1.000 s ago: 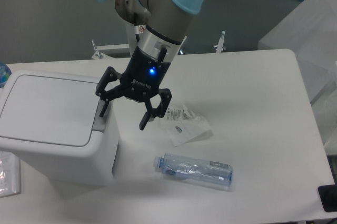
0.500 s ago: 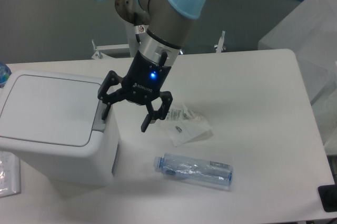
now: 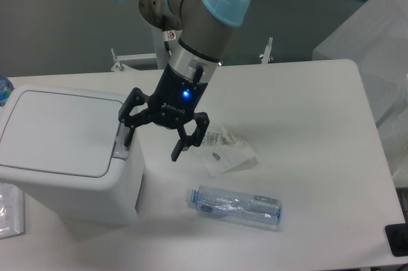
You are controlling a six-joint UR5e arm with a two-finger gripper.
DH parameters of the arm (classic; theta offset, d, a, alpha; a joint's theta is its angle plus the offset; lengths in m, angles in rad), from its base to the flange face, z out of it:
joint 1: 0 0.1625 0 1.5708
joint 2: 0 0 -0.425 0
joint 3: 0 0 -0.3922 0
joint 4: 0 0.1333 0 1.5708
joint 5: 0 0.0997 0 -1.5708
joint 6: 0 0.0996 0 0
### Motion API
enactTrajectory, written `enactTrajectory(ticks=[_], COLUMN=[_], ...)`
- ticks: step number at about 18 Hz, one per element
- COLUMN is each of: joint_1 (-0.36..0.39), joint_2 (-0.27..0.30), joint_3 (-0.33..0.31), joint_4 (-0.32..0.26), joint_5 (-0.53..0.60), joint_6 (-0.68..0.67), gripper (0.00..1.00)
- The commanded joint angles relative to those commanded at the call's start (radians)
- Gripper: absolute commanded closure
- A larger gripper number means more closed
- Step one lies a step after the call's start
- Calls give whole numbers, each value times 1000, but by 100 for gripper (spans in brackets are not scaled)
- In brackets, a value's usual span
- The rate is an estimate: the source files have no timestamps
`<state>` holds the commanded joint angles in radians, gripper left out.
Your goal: Open the trash can
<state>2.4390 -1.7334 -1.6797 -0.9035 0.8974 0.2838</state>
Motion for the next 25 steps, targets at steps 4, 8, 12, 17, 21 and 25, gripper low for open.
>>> enactTrajectory(ticks=[4,8,12,17,21,25], joint_1=[0,0,14,116,224,345], joint_2=[0,2,3,9,2,-11], joint_3=[2,5,18,21,14,-17], joint_4=[0,0,3,15,18,17], joint_5=[0,0,-2,-2,0,3], joint_6=[0,0,2,15,128,344], gripper=[0,0,0,0,0,0])
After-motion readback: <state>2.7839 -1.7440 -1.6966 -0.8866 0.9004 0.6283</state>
